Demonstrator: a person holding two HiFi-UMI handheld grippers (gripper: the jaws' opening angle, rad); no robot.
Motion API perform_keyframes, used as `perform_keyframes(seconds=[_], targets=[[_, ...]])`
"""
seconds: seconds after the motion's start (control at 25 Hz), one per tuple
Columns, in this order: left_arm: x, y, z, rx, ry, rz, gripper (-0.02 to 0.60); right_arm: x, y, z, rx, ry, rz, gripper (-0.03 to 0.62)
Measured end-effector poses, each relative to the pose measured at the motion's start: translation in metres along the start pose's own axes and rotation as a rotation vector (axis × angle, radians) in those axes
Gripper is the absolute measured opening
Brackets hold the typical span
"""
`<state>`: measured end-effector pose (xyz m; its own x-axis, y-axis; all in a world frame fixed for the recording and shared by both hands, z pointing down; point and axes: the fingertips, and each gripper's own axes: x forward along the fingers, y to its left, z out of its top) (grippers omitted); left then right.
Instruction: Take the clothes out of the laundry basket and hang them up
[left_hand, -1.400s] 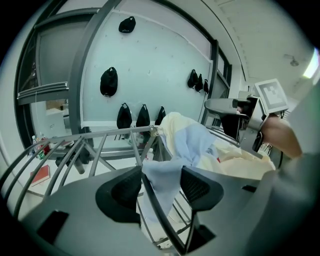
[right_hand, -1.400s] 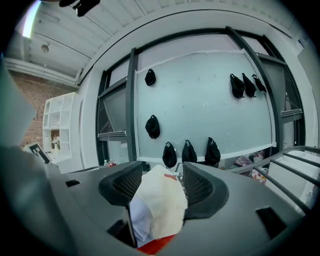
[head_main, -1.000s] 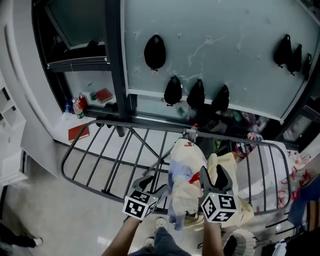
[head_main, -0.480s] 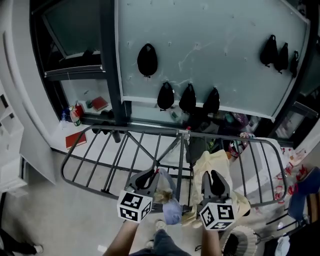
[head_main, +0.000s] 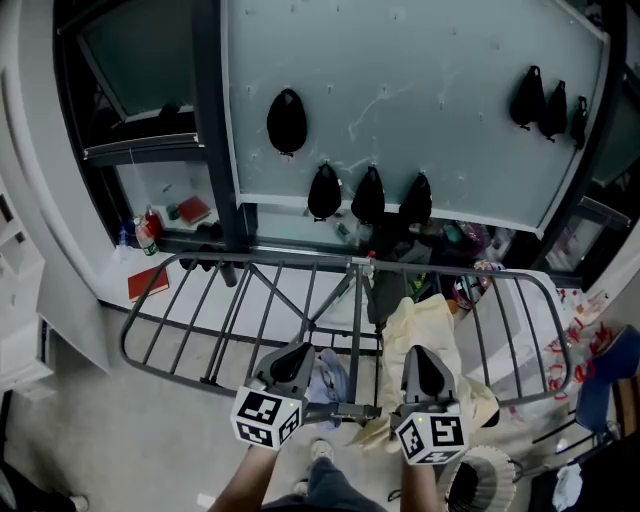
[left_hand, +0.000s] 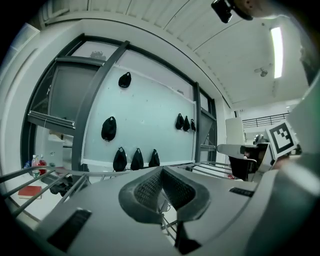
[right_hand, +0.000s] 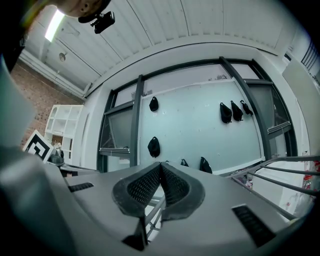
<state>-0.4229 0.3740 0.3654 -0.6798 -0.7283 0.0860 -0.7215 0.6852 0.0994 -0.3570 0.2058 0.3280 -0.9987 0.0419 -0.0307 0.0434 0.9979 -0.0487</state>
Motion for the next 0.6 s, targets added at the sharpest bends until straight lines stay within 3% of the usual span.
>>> perform_keyframes(seconds=[0.6], targets=[[-0.0003,-0.0021,0.0000,0.001,-0.019,-0.021,0.020,-0.0023,-0.0010,-0.0007,-0.013,0.003,-0.009,0.002]])
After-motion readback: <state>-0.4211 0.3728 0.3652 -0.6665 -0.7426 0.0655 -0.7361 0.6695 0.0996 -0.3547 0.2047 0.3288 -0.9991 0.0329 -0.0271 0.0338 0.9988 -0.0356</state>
